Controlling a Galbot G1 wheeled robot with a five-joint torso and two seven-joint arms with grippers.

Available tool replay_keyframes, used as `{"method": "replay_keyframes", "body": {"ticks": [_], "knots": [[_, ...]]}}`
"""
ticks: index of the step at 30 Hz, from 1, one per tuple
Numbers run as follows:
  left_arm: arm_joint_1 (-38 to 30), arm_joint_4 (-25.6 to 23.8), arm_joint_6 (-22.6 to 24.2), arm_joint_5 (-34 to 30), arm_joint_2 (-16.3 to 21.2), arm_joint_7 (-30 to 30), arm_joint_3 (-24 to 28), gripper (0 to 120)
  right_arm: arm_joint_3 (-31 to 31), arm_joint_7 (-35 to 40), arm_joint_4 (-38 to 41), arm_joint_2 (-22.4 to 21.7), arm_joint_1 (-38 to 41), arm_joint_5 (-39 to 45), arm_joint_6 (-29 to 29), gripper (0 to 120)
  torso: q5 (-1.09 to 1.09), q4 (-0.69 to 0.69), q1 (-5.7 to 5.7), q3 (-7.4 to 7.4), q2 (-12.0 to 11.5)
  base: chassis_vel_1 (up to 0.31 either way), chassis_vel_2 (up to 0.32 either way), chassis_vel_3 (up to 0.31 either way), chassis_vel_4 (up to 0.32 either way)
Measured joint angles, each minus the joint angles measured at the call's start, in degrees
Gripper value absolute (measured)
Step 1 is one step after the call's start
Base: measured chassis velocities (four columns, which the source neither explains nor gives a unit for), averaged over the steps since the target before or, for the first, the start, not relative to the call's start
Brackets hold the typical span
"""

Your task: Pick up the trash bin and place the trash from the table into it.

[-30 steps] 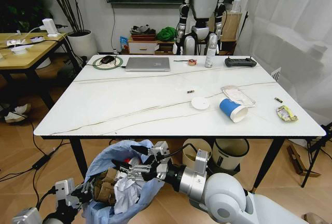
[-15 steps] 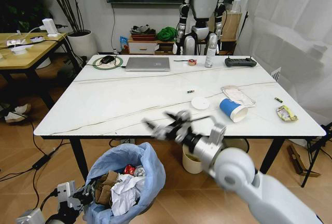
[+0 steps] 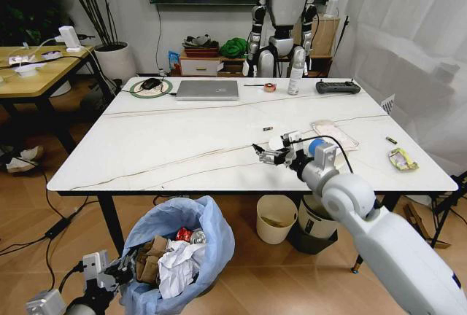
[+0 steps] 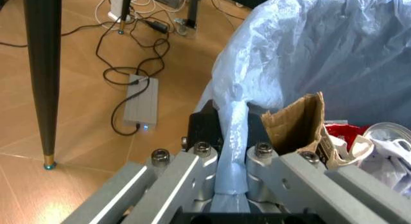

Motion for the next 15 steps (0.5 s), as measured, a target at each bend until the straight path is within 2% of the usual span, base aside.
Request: {"method": "replay_keyframes", "body": {"ticks": [7,15], "knots": [[0.3,-0.2,-0.1,0.2,-0.1,0.1,-0.4,1,-2.7,-2.2,-7.0,2.2,5.3,-0.7,-2.8,100,0.0,0.01,0.0,0.0,0.0,0.0,0.0,0.0,0.0],[0.3,-0.3,-0.2,0.0,0.0,0.2,-0.7,1,-4.4,-3.0,-9.8,2.2,5.7,-2.8,-3.3,100,0.0,0.0,0.0,0.0,0.0,0.0,0.0,0.0,0.0]]}}
